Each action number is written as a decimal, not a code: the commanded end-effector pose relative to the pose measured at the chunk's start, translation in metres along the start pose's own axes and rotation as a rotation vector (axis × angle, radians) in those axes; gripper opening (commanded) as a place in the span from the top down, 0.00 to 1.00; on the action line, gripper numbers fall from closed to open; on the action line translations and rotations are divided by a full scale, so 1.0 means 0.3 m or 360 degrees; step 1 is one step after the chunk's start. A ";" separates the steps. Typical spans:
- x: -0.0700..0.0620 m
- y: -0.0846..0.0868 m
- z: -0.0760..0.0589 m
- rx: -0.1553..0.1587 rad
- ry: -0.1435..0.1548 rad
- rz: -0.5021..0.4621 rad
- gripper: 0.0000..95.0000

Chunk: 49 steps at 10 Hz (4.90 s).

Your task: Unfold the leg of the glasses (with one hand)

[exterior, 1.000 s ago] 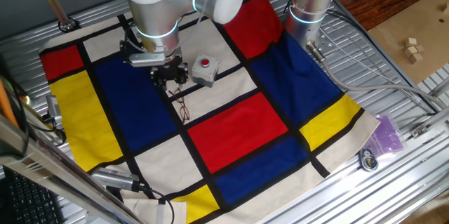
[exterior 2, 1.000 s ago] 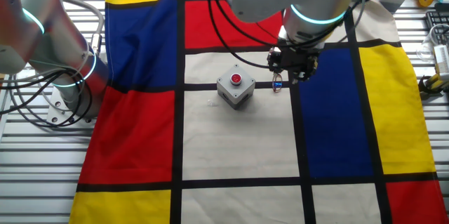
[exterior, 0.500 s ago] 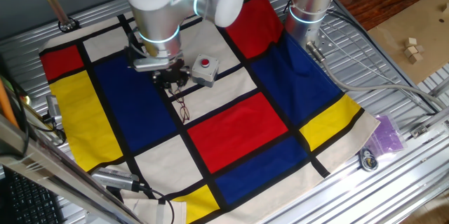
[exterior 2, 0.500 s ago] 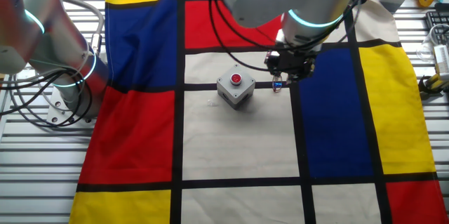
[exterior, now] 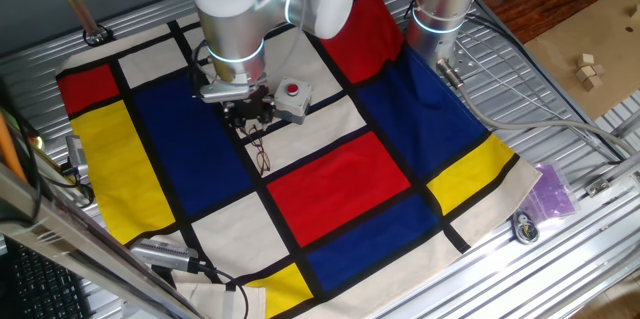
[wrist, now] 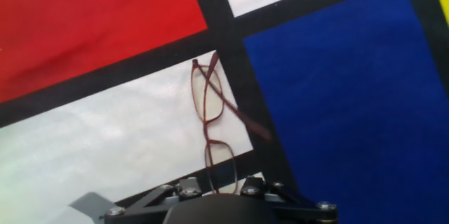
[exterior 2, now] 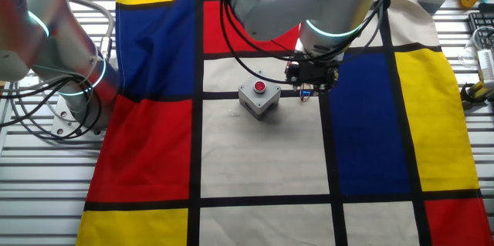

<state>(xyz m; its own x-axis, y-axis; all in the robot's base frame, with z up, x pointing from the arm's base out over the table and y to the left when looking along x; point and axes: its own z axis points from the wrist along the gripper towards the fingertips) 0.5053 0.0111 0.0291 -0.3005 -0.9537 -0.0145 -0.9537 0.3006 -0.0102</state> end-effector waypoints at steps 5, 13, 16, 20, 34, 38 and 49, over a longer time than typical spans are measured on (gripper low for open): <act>-0.009 0.008 0.031 0.0014 -0.0008 0.0002 0.80; -0.012 0.012 0.041 0.0022 -0.0004 0.0012 0.80; -0.011 0.013 0.041 0.0021 -0.0004 0.0030 1.00; -0.012 0.013 0.039 0.0016 -0.0005 0.0042 1.00; -0.028 0.003 -0.018 -0.0013 -0.0088 0.0127 1.00; -0.031 0.004 -0.028 0.0030 -0.0159 0.0149 1.00; -0.063 -0.034 -0.056 0.0048 -0.0324 0.0104 1.00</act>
<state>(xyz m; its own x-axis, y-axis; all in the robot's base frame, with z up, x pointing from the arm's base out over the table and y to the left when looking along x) 0.5210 0.0245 0.0452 -0.3480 -0.9128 -0.2137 -0.9304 0.3642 -0.0406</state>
